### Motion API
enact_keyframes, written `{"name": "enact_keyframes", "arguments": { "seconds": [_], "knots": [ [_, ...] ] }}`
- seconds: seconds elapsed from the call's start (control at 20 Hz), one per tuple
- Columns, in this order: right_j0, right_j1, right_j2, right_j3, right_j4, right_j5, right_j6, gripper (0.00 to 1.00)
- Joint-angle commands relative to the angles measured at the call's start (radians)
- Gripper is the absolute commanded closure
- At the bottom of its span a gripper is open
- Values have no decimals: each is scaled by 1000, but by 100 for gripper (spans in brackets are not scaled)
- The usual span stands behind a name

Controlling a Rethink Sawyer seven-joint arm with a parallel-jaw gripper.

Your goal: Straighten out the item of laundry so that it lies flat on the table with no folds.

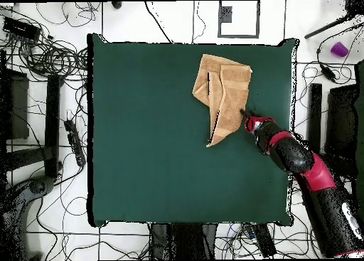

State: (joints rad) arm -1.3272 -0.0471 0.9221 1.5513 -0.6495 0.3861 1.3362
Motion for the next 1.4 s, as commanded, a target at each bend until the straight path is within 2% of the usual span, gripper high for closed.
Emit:
{"name": "enact_keyframes", "arguments": {
  "seconds": [0.05,0.2,0.35,0.45,0.6,0.75,0.9,1.1,1.4],
  "knots": [
    [-33,97,-33,-43,-98,174,-395,0],
    [-43,76,-51,-15,-101,152,-398,0],
    [-19,21,-79,20,-117,98,-349,0],
    [11,-37,-99,55,-114,53,-257,0],
    [117,-184,-163,86,-97,8,-51,0],
    [276,-335,-233,98,9,31,199,0],
    [371,-399,-258,105,115,9,331,0],
    [423,-427,-252,130,215,-41,374,0],
    [514,-464,-252,111,318,-67,432,0]
  ]
}}
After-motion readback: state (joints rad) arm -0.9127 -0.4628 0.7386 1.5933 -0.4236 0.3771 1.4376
